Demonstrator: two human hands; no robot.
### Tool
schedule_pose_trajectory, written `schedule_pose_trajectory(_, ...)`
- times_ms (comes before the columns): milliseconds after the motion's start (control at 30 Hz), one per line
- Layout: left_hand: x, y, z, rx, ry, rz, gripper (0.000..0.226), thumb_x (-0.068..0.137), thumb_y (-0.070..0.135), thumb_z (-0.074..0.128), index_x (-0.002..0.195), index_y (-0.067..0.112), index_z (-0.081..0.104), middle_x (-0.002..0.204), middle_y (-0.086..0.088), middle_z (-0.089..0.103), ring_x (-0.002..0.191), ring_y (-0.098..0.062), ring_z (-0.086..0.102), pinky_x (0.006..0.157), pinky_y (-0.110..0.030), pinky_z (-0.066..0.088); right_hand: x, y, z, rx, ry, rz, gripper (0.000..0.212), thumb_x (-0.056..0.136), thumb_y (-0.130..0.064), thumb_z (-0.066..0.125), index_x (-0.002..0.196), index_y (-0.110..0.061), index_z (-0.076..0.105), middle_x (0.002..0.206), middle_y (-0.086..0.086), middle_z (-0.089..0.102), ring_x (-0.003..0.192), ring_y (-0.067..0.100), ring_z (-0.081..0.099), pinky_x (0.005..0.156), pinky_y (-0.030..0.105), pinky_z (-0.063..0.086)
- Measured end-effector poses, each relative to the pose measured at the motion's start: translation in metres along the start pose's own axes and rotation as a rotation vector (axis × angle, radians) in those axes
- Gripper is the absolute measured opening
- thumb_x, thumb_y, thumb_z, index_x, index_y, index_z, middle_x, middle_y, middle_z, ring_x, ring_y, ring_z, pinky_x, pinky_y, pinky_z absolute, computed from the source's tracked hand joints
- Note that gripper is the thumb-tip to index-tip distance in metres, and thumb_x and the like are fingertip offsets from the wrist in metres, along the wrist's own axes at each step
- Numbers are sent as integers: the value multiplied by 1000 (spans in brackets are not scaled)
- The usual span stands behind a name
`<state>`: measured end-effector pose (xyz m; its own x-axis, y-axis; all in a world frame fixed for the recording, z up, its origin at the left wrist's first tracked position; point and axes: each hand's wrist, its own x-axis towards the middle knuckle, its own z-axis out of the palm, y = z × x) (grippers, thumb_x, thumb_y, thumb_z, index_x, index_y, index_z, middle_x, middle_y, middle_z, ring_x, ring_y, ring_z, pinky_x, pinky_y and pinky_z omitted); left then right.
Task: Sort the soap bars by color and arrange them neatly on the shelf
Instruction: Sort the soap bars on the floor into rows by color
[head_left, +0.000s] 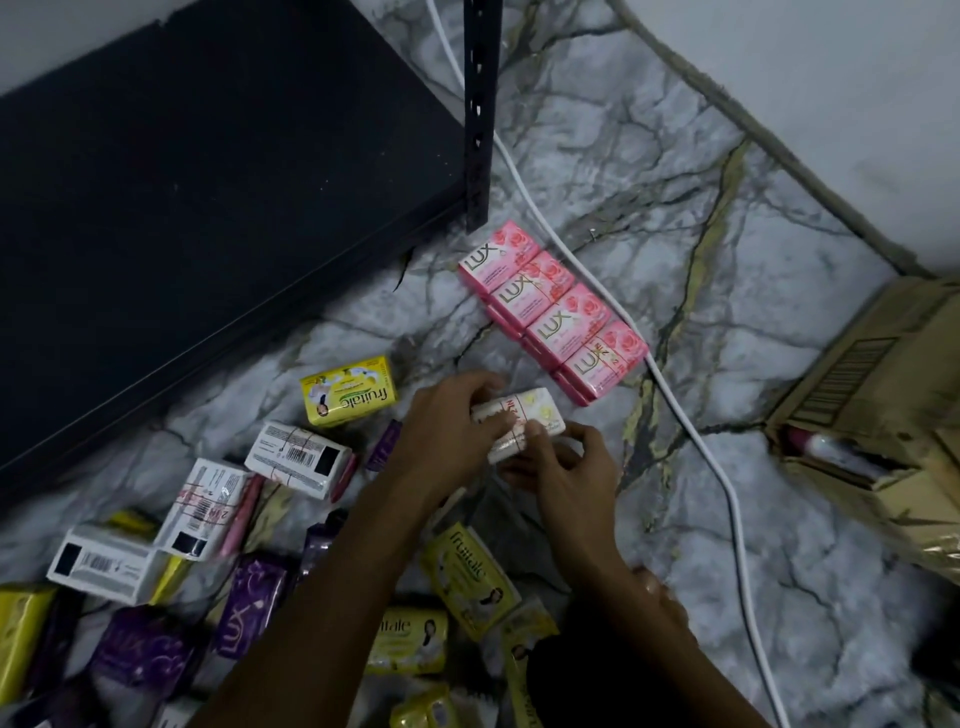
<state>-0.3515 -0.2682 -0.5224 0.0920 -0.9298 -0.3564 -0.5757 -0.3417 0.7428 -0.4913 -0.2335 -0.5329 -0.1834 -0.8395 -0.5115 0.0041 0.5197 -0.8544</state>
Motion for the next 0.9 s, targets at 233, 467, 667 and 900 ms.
schedule_pose_trajectory(233,6,-5,-23,127,-164,112,56,70,27,88,121,23,66,109,8,72,95,-5,67,80,-32,59,11,3,11,0,11,18,30,94,-31,66,117,-13,57,90,5,75,77,21,75,74,51,60)
schedule_pose_trajectory(467,15,-8,-52,237,-57,177,33,92,35,68,123,22,70,109,1,74,98,-13,67,83,-27,51,38,-3,52,71,-60,106,26,94,-29,66,104,-5,63,93,13,74,81,26,75,74,48,61)
schedule_pose_trajectory(667,52,-6,-78,375,-81,143,27,93,26,66,120,24,70,102,-2,75,97,-20,66,84,-36,53,62,-27,89,5,-95,99,18,96,-27,64,97,-10,69,86,8,75,72,24,74,69,49,62)
schedule_pose_trajectory(900,93,-2,-91,399,-112,-1,43,95,32,66,137,27,59,127,-11,63,110,-25,62,96,-38,51,82,-44,111,138,-44,182,20,96,-24,65,107,-7,69,93,9,75,82,23,74,70,40,63)
